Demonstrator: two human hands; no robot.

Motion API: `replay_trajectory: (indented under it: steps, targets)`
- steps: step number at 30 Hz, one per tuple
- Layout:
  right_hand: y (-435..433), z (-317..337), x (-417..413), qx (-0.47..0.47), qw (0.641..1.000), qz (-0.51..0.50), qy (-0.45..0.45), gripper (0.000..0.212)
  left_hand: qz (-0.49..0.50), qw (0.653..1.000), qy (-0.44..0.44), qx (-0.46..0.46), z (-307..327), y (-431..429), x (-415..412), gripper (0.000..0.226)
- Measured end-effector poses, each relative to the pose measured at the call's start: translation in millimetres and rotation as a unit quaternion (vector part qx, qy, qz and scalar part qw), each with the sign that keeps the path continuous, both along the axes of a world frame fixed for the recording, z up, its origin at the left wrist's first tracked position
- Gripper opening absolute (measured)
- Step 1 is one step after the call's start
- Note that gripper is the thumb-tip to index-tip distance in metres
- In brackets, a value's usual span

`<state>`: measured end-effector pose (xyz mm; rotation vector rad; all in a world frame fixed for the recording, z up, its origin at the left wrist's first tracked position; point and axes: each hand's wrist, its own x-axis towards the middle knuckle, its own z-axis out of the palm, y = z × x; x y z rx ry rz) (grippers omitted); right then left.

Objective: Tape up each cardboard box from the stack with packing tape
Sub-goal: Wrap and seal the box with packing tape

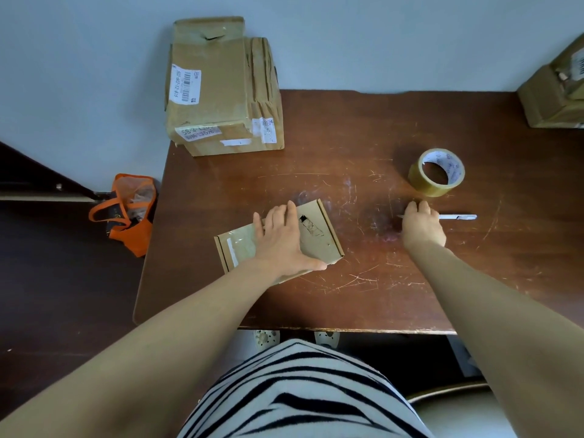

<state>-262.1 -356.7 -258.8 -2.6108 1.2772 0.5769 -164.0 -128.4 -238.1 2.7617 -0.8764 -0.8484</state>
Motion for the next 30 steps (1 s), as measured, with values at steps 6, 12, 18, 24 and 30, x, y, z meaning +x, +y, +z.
replay_trajectory:
  steps: [6,12,18,24,30]
  targets:
    - [10.4,11.4,0.1,-0.017,0.998,0.053,-0.016,0.044,-0.040,0.999,0.004,0.001,3.8,8.9,6.8,0.135]
    - [11.8,7.7,-11.4,-0.023,0.995,0.080,-0.060,0.061,-0.075,0.997,0.016,0.007,7.3,23.4,11.0,0.134]
    - [-1.6,12.0,-35.1,-0.096,0.990,0.103,0.024,0.033,-0.097,0.994,0.042,0.009,9.1,32.6,8.6,0.136]
    - [30.2,23.2,-21.9,0.025,0.992,0.071,-0.103,0.027,-0.096,0.993,0.037,0.051,10.1,38.1,2.1,0.150]
    - [75.0,66.0,6.6,0.297,0.930,0.038,-0.212,0.018,-0.083,0.996,0.004,0.030,8.1,45.3,-1.6,0.148]
